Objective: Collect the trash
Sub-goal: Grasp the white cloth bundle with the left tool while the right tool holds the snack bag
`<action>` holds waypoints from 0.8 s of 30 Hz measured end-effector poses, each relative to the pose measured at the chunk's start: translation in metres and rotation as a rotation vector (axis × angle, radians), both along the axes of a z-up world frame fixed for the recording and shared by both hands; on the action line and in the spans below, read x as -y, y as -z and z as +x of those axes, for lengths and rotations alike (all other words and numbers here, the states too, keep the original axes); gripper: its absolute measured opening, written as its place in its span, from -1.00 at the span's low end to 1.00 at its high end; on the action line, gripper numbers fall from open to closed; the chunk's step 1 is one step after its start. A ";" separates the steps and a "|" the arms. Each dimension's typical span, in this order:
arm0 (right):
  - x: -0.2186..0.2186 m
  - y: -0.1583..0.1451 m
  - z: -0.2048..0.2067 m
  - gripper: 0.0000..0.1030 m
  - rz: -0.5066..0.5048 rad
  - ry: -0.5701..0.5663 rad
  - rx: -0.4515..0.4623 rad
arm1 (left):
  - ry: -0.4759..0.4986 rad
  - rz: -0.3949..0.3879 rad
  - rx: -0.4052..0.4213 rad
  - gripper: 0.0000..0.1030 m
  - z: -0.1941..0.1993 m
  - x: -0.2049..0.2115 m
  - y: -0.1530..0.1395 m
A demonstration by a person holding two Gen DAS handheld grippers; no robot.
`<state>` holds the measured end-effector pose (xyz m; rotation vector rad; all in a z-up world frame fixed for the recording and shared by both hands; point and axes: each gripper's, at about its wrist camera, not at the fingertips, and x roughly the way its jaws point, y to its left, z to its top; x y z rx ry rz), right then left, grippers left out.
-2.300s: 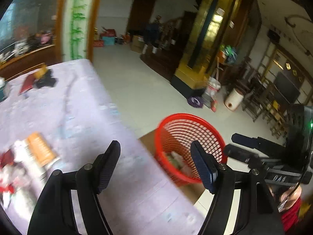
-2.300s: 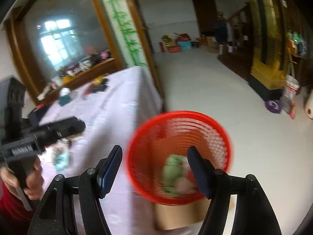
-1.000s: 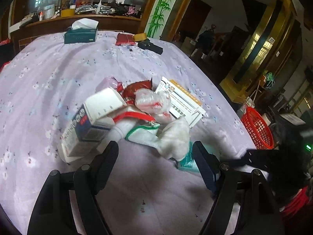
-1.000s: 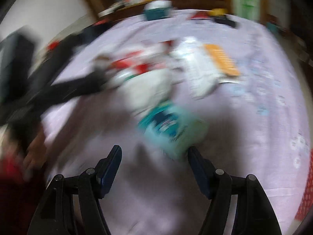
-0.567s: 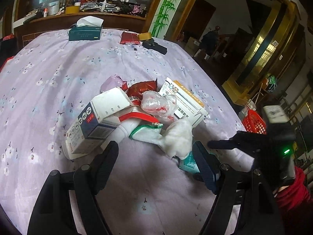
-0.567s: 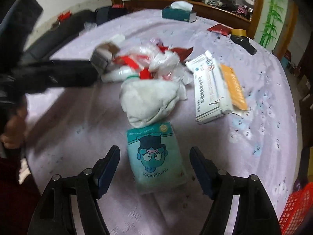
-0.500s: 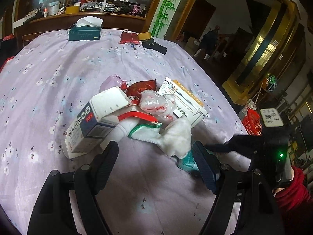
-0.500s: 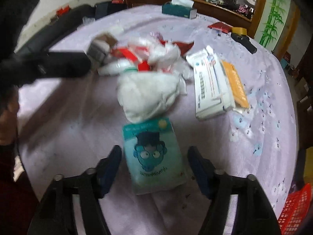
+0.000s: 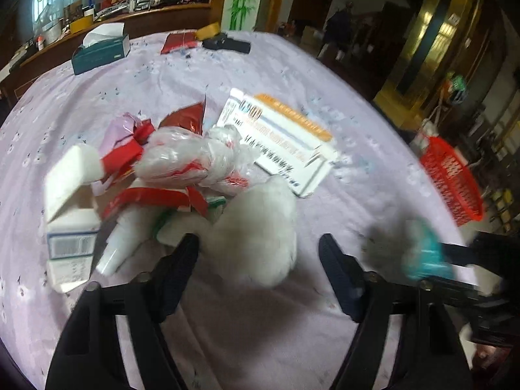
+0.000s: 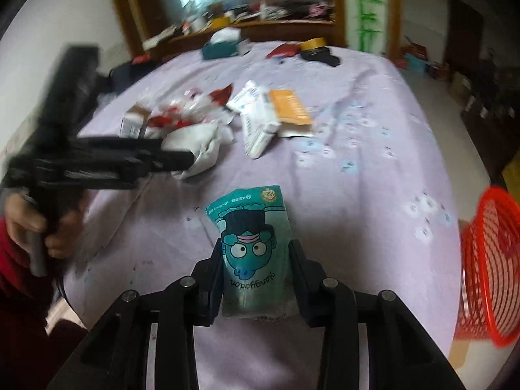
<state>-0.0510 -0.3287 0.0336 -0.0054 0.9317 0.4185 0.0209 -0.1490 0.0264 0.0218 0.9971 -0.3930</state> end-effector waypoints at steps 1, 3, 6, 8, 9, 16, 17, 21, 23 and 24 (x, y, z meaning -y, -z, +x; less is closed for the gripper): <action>0.005 -0.002 -0.003 -0.22 0.026 0.016 -0.001 | 0.000 0.016 -0.005 0.12 0.004 0.003 0.005; 0.009 -0.005 -0.006 -0.22 0.053 0.036 0.002 | -0.019 0.043 0.012 0.05 0.007 0.004 0.012; 0.012 -0.008 -0.012 -0.22 0.075 0.067 0.020 | -0.031 0.054 0.043 -0.23 0.002 0.004 0.009; 0.011 -0.008 -0.013 -0.22 0.091 0.085 0.026 | -0.022 0.016 0.039 -0.26 -0.004 0.001 0.005; 0.011 -0.009 -0.013 -0.22 0.097 0.093 0.029 | -0.013 0.002 0.042 -0.26 -0.009 0.001 0.001; 0.018 -0.017 -0.014 -0.22 0.109 0.150 0.065 | 0.091 -0.074 0.131 -0.26 -0.050 0.016 -0.036; 0.020 -0.018 -0.016 -0.22 0.114 0.155 0.070 | 0.102 -0.078 0.141 -0.26 -0.053 0.020 -0.040; 0.032 -0.026 -0.025 -0.22 0.129 0.192 0.093 | 0.150 -0.097 0.153 -0.26 -0.061 0.038 -0.051; 0.041 -0.030 -0.030 -0.22 0.132 0.214 0.107 | 0.172 -0.108 0.152 -0.26 -0.063 0.047 -0.055; 0.045 -0.032 -0.032 -0.22 0.135 0.222 0.112 | 0.183 -0.112 0.154 -0.26 -0.064 0.052 -0.057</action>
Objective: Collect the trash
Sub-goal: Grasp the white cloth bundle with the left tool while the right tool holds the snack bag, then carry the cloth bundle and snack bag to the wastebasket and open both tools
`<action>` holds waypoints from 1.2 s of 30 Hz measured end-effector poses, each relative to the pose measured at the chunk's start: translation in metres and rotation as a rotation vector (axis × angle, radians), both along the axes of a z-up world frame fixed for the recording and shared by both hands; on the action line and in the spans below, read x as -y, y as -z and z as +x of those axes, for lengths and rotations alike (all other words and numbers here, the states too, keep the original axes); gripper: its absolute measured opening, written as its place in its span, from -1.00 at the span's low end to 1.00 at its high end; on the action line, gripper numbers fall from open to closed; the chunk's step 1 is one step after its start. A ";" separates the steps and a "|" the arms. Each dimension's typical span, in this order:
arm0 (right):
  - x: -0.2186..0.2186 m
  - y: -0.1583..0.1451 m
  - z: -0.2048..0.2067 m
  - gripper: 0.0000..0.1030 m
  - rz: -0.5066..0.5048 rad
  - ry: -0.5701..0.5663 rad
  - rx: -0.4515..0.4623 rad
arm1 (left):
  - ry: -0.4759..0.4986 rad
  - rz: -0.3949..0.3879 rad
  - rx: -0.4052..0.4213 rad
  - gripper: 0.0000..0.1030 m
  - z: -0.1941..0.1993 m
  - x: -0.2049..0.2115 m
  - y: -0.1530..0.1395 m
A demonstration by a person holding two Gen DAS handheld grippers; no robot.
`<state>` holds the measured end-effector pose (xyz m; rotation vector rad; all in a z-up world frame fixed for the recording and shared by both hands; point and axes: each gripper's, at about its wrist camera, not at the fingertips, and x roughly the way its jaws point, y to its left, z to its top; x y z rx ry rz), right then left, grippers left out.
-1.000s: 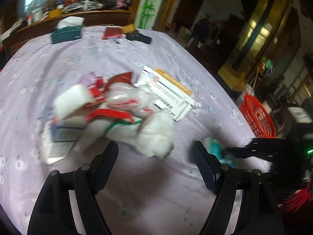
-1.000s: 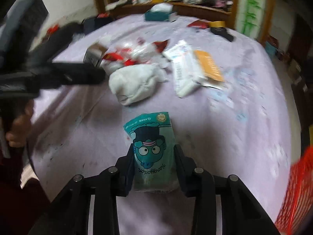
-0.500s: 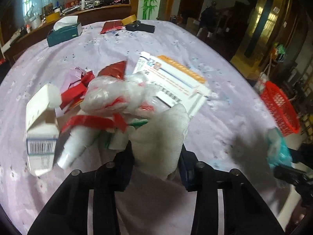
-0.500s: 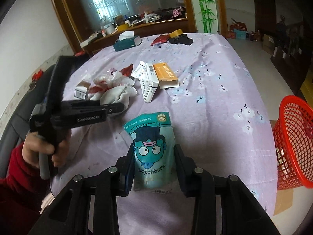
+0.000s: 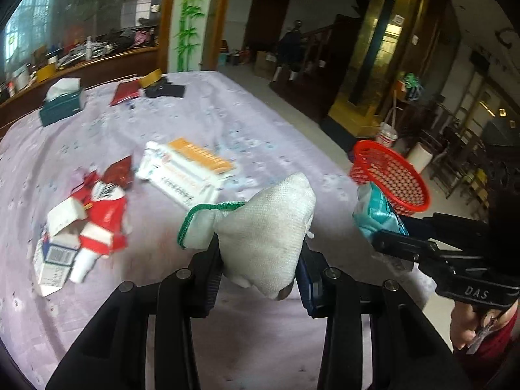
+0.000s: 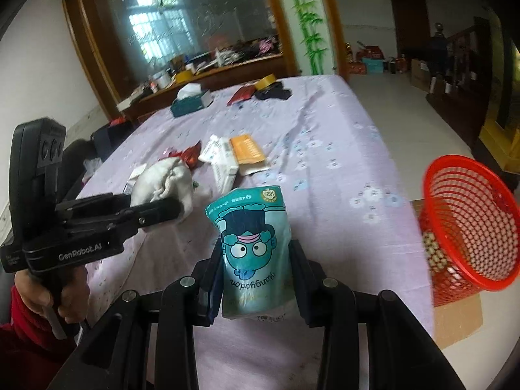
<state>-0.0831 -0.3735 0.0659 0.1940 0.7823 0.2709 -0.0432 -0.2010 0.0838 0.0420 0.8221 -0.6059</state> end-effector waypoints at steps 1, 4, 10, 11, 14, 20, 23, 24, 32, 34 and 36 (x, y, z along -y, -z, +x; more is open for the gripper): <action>0.006 -0.003 -0.003 -0.22 0.004 0.014 0.008 | 0.009 -0.001 0.005 -0.25 -0.002 0.005 -0.002; 0.024 -0.010 -0.011 -0.22 0.013 0.059 0.029 | 0.045 -0.003 0.014 -0.25 -0.005 0.022 -0.009; 0.066 -0.025 -0.030 -0.22 0.032 0.152 0.068 | 0.135 -0.018 0.026 -0.25 -0.010 0.065 -0.027; 0.074 -0.028 -0.032 -0.22 0.036 0.169 0.074 | 0.152 -0.025 0.021 -0.25 -0.010 0.072 -0.029; 0.096 -0.034 -0.040 -0.21 0.047 0.221 0.084 | 0.196 -0.036 0.019 -0.25 -0.009 0.098 -0.037; 0.149 -0.044 -0.048 -0.21 0.074 0.343 0.090 | 0.259 -0.054 -0.001 -0.25 0.003 0.148 -0.044; 0.176 -0.045 -0.047 -0.21 0.082 0.400 0.080 | 0.295 -0.064 -0.023 -0.24 0.011 0.181 -0.044; 0.181 -0.045 -0.046 -0.21 0.084 0.411 0.078 | 0.306 -0.066 -0.031 -0.24 0.013 0.191 -0.043; 0.232 -0.040 -0.033 -0.20 0.101 0.514 0.057 | 0.326 -0.085 -0.090 -0.24 0.037 0.262 -0.026; 0.244 -0.038 -0.027 -0.19 0.105 0.533 0.050 | 0.323 -0.089 -0.110 -0.24 0.046 0.277 -0.019; 0.253 -0.035 -0.023 -0.16 0.110 0.549 0.043 | 0.314 -0.091 -0.127 -0.13 0.052 0.287 -0.011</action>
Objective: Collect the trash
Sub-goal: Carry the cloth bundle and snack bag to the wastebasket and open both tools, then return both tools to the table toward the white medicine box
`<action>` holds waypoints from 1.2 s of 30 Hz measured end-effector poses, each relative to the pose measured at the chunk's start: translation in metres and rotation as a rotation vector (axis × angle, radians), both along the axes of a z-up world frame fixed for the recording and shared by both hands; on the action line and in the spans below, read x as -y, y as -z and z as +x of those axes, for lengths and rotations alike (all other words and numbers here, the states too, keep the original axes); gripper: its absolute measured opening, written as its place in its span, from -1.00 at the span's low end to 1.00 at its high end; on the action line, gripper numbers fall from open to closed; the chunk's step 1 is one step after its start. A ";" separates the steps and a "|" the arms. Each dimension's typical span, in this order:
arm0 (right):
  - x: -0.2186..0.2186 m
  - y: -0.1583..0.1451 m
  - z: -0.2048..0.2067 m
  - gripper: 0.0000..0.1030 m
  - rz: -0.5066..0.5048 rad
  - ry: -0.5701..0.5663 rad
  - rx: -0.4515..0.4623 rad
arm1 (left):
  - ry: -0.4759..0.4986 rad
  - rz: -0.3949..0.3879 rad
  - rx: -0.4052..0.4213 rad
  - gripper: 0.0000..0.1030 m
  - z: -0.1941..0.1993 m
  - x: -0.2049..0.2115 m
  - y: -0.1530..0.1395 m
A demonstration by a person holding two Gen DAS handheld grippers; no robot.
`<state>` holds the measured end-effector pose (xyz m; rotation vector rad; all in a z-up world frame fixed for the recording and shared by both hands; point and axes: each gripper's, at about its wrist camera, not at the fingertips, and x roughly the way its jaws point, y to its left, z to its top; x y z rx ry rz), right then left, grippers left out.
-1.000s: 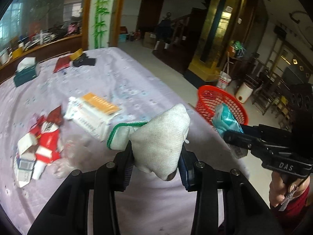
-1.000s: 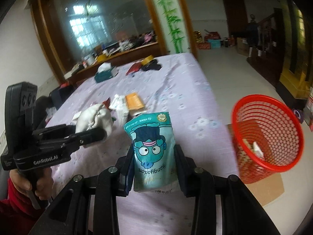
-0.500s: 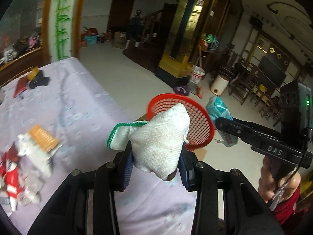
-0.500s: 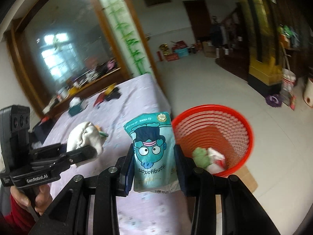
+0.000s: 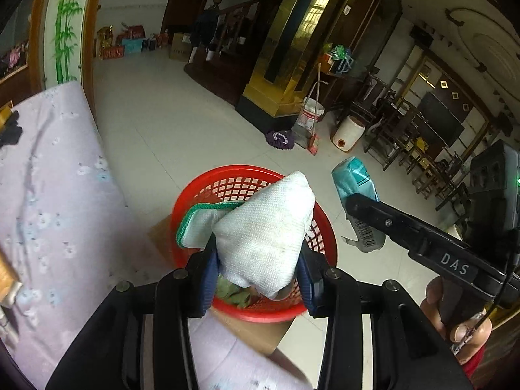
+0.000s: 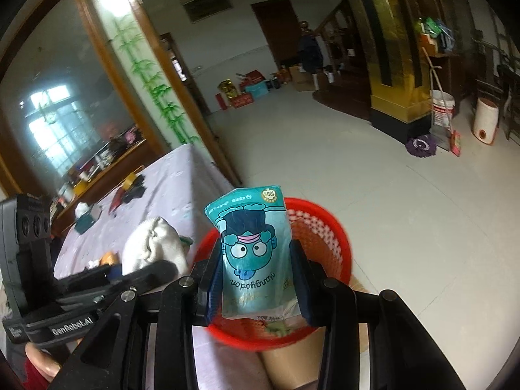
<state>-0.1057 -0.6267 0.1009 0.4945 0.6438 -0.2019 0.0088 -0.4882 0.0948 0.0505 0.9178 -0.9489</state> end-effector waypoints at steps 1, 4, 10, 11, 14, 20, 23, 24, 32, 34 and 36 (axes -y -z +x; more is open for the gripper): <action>0.005 0.002 0.004 -0.09 0.006 0.001 -0.003 | -0.007 -0.002 -0.010 0.11 0.003 0.004 0.004; 0.013 0.009 0.016 0.09 0.009 0.006 -0.024 | -0.030 0.003 -0.024 0.26 0.007 0.008 0.010; 0.015 0.008 0.012 0.09 0.010 -0.005 -0.010 | -0.037 0.000 -0.015 0.29 0.005 -0.010 0.003; 0.014 0.006 0.010 0.09 0.007 -0.007 -0.004 | -0.042 0.002 -0.012 0.29 0.003 -0.015 0.001; 0.008 -0.001 -0.002 0.10 0.008 -0.015 0.020 | -0.057 -0.010 0.000 0.30 -0.004 -0.035 -0.006; -0.018 -0.016 -0.025 0.15 -0.005 -0.046 0.062 | -0.100 0.000 0.046 0.36 -0.021 -0.080 -0.015; -0.038 -0.019 -0.032 0.21 0.007 -0.086 0.081 | -0.129 0.003 0.054 0.36 -0.029 -0.104 -0.017; -0.046 -0.019 -0.033 0.22 0.006 -0.101 0.084 | -0.143 0.004 0.059 0.36 -0.031 -0.114 -0.017; -0.120 -0.017 -0.017 0.24 0.005 -0.258 0.072 | -0.254 0.008 0.102 0.36 -0.048 -0.192 -0.022; -0.138 -0.015 -0.010 0.24 0.006 -0.300 0.066 | -0.300 0.005 0.115 0.37 -0.053 -0.217 -0.022; -0.158 -0.014 0.000 0.24 0.000 -0.344 0.058 | -0.342 0.010 0.123 0.37 -0.055 -0.239 -0.021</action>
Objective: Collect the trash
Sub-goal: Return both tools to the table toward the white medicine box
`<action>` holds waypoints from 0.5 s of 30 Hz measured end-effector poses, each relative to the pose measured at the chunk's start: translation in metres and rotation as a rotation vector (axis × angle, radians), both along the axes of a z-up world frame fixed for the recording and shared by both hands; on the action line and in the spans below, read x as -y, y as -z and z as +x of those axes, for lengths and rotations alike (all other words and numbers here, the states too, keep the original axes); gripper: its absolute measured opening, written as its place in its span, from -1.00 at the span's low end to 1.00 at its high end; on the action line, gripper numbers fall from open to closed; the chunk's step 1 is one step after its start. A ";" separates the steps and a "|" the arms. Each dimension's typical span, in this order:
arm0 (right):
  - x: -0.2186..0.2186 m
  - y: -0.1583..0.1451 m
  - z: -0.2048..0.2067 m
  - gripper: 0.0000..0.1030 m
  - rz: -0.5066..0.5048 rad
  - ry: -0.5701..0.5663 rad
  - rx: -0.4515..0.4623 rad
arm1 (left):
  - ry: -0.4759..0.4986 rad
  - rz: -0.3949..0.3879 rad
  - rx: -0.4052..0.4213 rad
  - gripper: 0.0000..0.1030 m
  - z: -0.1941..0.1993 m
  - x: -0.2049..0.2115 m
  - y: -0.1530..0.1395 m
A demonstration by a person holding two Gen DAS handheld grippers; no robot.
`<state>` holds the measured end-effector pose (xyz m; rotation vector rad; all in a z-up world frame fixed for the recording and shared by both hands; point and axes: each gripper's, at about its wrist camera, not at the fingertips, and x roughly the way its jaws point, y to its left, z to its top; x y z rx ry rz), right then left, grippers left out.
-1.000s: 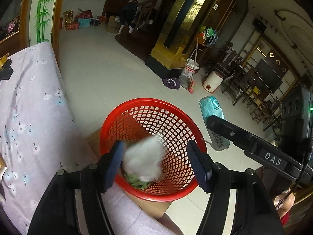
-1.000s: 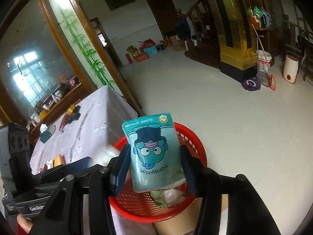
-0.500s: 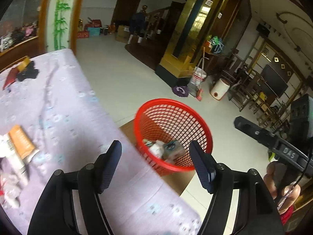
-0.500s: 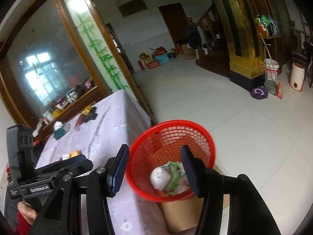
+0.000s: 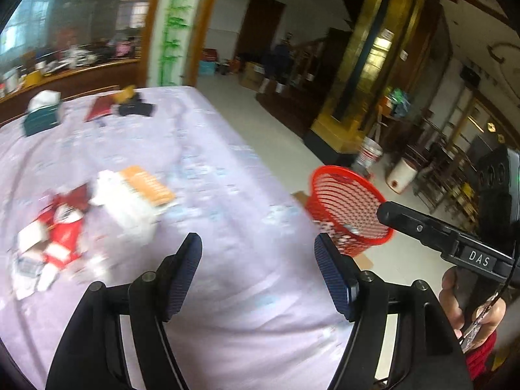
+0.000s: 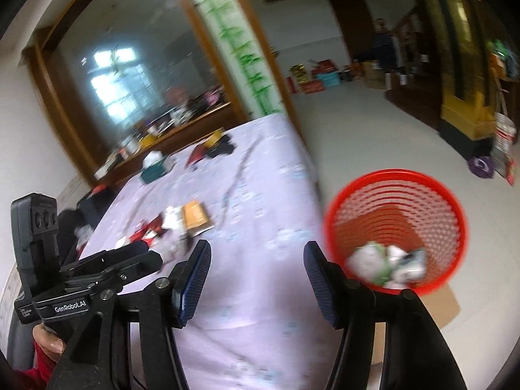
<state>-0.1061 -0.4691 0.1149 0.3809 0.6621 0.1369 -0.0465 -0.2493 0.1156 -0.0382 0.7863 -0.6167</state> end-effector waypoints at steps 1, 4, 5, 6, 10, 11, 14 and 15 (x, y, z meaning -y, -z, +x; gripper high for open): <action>-0.013 0.000 0.006 0.24 -0.004 -0.027 -0.003 | -0.019 0.002 0.001 0.37 -0.002 -0.012 0.000; -0.044 0.002 0.018 0.24 -0.003 -0.096 -0.010 | -0.071 0.001 -0.008 0.37 -0.006 -0.045 0.001; -0.057 0.002 0.023 0.24 -0.003 -0.122 -0.013 | -0.089 -0.004 -0.011 0.37 -0.007 -0.057 0.001; -0.064 0.002 0.025 0.24 -0.006 -0.136 -0.013 | -0.107 -0.007 -0.014 0.37 -0.007 -0.068 0.001; -0.108 0.002 0.035 0.24 -0.036 -0.211 -0.018 | -0.172 -0.017 -0.012 0.37 -0.011 -0.110 0.004; -0.119 0.002 0.037 0.24 -0.045 -0.229 -0.021 | -0.188 -0.015 -0.009 0.37 -0.012 -0.120 0.004; -0.143 0.005 0.041 0.24 -0.067 -0.264 -0.031 | -0.234 -0.010 -0.005 0.37 -0.015 -0.151 0.007; -0.149 0.005 0.042 0.24 -0.072 -0.273 -0.036 | -0.250 -0.004 -0.004 0.38 -0.015 -0.162 0.009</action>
